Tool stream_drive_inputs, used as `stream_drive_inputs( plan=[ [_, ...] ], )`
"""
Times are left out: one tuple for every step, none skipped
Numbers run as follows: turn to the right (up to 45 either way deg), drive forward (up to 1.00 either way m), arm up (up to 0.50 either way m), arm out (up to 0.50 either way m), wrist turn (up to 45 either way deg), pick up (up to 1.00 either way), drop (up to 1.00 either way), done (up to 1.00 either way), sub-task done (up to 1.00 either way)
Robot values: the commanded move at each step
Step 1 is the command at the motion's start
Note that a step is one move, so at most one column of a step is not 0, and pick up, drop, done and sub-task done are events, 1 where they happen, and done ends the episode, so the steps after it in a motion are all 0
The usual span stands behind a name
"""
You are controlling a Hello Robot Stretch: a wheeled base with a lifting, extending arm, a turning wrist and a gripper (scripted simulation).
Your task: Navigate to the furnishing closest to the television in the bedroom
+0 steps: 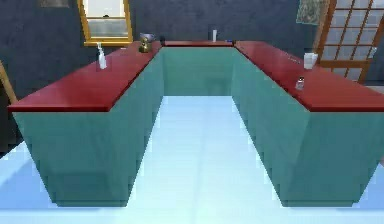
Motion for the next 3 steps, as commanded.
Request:
stream_drive_inputs(
  plan=[
    [45.0,0.00,0.00,0.00,0.0,0.00,0.00,0.00,0.00],
    [6.0,0.00,0.00,0.00,0.0,0.00,0.00,0.00,0.00],
    [0.0,1.00,0.00,0.00,0.0,0.00,0.00,0.00,0.00]
  ],
)
